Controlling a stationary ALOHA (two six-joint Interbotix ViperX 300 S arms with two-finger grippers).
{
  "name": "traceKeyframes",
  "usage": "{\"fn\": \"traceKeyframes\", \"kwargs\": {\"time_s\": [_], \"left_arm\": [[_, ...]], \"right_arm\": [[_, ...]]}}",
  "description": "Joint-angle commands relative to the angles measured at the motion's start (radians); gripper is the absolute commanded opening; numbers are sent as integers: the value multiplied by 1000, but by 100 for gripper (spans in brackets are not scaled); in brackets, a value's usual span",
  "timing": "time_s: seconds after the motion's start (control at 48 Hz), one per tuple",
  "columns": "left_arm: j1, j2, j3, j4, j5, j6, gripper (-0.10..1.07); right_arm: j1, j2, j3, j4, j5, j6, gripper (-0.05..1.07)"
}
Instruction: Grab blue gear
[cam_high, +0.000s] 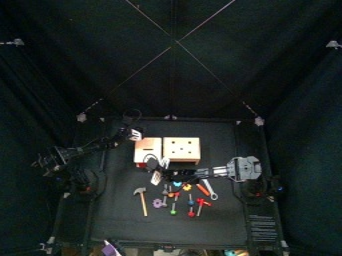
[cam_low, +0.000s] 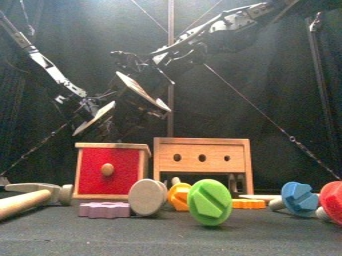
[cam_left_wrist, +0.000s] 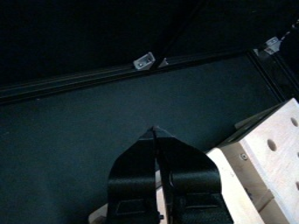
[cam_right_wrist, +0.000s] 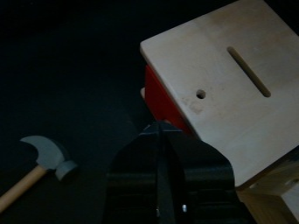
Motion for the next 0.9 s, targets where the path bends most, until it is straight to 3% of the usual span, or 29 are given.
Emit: {"fn": "traceKeyframes", "kwargs": {"time_s": [0.0, 0.188, 0.396, 0.667, 0.875], "left_arm": [[-8, -31, 2, 26, -20, 2, 28], [-44, -92, 52, 103, -67, 2, 28], [-127, -175, 141, 216, -135, -2, 28], [-285, -316, 291, 244, -230, 2, 28], [-397, -385, 348, 259, -253, 0, 28]], "right_arm": [[15, -91, 18, -2, -2, 3, 26], [52, -181, 112, 9, 2, 15, 26], [83, -250, 222, 40, 14, 17, 26], [114, -311, 345, 138, 29, 17, 26], [120, -364, 439, 160, 31, 17, 26]]}}
